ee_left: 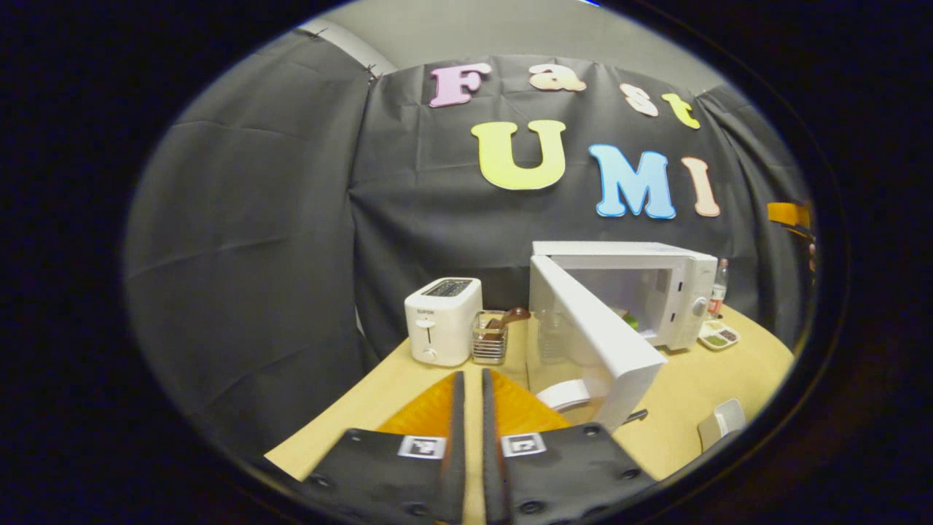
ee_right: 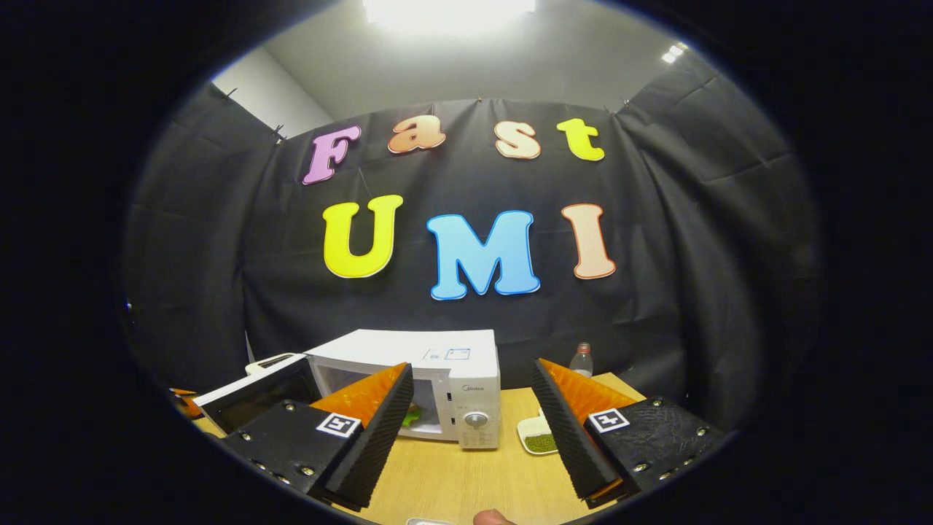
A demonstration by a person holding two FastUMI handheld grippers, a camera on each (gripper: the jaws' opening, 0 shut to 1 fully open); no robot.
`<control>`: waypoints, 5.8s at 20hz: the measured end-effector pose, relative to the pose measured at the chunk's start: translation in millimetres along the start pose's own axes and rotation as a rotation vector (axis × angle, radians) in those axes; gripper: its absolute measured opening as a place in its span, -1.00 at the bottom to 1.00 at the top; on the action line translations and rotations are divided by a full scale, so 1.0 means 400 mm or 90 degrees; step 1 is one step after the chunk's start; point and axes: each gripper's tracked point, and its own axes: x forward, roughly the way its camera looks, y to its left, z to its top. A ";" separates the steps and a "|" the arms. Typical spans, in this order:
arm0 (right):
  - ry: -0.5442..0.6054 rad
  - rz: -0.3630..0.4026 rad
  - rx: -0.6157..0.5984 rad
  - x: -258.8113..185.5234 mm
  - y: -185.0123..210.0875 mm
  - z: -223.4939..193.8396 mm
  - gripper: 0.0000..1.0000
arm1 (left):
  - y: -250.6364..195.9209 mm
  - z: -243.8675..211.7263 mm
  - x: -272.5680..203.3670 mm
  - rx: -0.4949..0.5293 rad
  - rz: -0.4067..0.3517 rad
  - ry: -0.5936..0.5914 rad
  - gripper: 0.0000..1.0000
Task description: Open the microwave oven with the left hand, put the food in, and close the microwave oven.
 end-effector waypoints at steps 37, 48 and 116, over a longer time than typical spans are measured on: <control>0.020 -0.106 0.025 -0.039 -0.204 0.004 0.95 | -0.677 0.109 0.224 0.051 -0.345 -0.010 -0.85; 0.040 -0.172 0.019 -0.030 -0.251 -0.020 0.95 | -0.808 0.130 0.395 0.049 -0.396 -0.005 -0.85; -0.033 0.062 0.013 -0.422 -0.042 0.084 0.95 | -0.310 0.338 -0.480 0.028 -0.076 -0.189 0.47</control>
